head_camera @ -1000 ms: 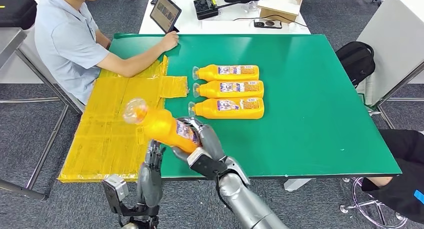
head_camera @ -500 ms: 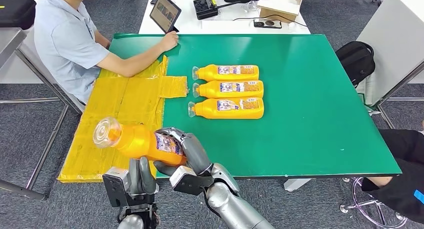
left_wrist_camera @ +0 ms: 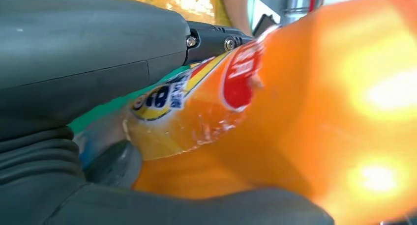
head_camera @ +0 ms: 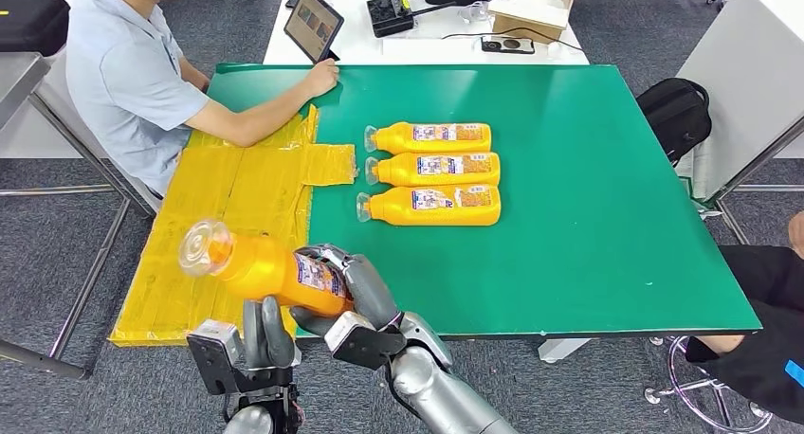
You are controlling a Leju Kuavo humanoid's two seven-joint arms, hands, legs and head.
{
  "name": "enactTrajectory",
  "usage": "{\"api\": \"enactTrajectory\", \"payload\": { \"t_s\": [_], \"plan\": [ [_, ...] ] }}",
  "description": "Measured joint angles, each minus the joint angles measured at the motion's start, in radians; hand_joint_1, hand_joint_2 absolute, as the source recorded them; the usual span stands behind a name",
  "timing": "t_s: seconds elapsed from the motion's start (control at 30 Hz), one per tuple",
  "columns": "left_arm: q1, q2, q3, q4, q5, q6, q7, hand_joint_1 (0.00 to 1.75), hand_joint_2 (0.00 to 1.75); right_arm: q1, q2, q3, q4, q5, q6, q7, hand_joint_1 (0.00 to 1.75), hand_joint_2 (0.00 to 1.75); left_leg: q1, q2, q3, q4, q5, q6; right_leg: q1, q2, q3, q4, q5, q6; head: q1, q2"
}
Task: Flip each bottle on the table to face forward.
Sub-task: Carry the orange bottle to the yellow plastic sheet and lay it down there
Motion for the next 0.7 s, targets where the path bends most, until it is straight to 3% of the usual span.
{"api": "enactTrajectory", "payload": {
  "t_s": [0.1, 0.13, 0.23, 0.27, 0.33, 0.37, 0.47, 0.57, 0.6, 0.7],
  "plan": [
    [0.000, 0.000, -0.001, -0.009, -0.013, -0.002, -0.006, 0.07, 0.00, 0.000, -0.002, -0.002, 0.009, -0.019, 0.005, 0.000, 1.64, 1.75, 0.000, 0.000, 0.000, 0.000, 0.000, 0.000, 0.000, 0.000, 0.000, 0.000, 0.000, 0.000, 0.000, 0.000],
    [0.000, 0.000, -0.001, -0.010, -0.016, -0.003, -0.006, 0.24, 0.00, 0.000, -0.003, -0.004, 0.012, -0.023, 0.005, 0.001, 1.61, 1.75, 0.000, 0.000, 0.000, 0.000, 0.000, 0.000, 0.000, 0.000, 0.000, 0.000, 0.000, 0.000, 0.000, 0.000],
    [0.000, 0.001, -0.001, -0.013, -0.018, -0.007, -0.007, 1.31, 0.00, 0.001, -0.007, -0.008, 0.017, -0.031, 0.005, 0.002, 1.50, 1.75, 0.000, 0.000, 0.000, 0.000, 0.000, 0.000, 0.000, 0.000, 0.000, 0.000, 0.000, 0.000, 0.000, 0.000],
    [0.000, 0.001, -0.001, -0.013, -0.018, -0.009, -0.007, 1.57, 0.00, 0.002, -0.008, -0.009, 0.018, -0.032, 0.004, 0.002, 1.46, 1.75, 0.000, 0.000, 0.000, 0.000, 0.000, 0.000, 0.000, 0.000, 0.000, 0.000, 0.000, 0.000, 0.000, 0.000],
    [0.001, 0.001, -0.001, -0.014, -0.008, -0.017, -0.003, 1.69, 0.00, 0.004, -0.011, -0.013, 0.018, -0.031, 0.000, 0.002, 1.40, 1.75, 0.000, 0.000, 0.000, 0.000, 0.000, 0.000, 0.000, 0.000, 0.000, 0.000, 0.000, 0.000, 0.000, 0.000],
    [0.001, 0.001, -0.001, -0.014, 0.004, -0.025, 0.001, 1.67, 0.00, 0.005, -0.013, -0.016, 0.018, -0.029, -0.003, 0.003, 1.38, 1.75, 0.000, 0.000, 0.000, 0.000, 0.000, 0.000, 0.000, 0.000, 0.000, 0.000, 0.000, 0.000, 0.000, 0.000],
    [0.002, 0.001, 0.000, -0.016, 0.046, -0.048, 0.014, 1.29, 0.00, 0.009, -0.020, -0.025, 0.018, -0.023, -0.013, 0.004, 1.28, 1.75, 0.000, 0.000, 0.000, 0.000, 0.000, 0.000, 0.000, 0.000, 0.000, 0.000, 0.000, 0.000, 0.000, 0.000],
    [0.002, 0.001, 0.001, -0.016, 0.063, -0.050, 0.021, 1.19, 0.00, 0.011, -0.027, -0.036, 0.018, -0.019, -0.023, 0.004, 1.19, 1.75, 0.000, 0.000, 0.000, 0.000, 0.000, 0.000, 0.000, 0.000, 0.000, 0.000, 0.000, 0.000, 0.000, 0.000],
    [0.002, 0.001, 0.002, -0.016, 0.066, -0.050, 0.024, 1.05, 0.00, 0.012, -0.029, -0.039, 0.018, -0.018, -0.024, 0.004, 1.16, 1.75, 0.000, 0.000, 0.000, 0.000, 0.000, 0.000, 0.000, 0.000, 0.000, 0.000, 0.000, 0.000, 0.000, 0.000],
    [0.002, 0.001, 0.001, -0.016, 0.072, -0.057, 0.030, 0.26, 0.00, 0.014, -0.036, -0.047, 0.017, -0.014, -0.027, 0.003, 1.01, 1.75, 0.000, 0.000, 0.000, 0.000, 0.000, 0.000, 0.000, 0.000, 0.000, 0.000, 0.000, 0.000, 0.000, 0.000]
  ]
}}
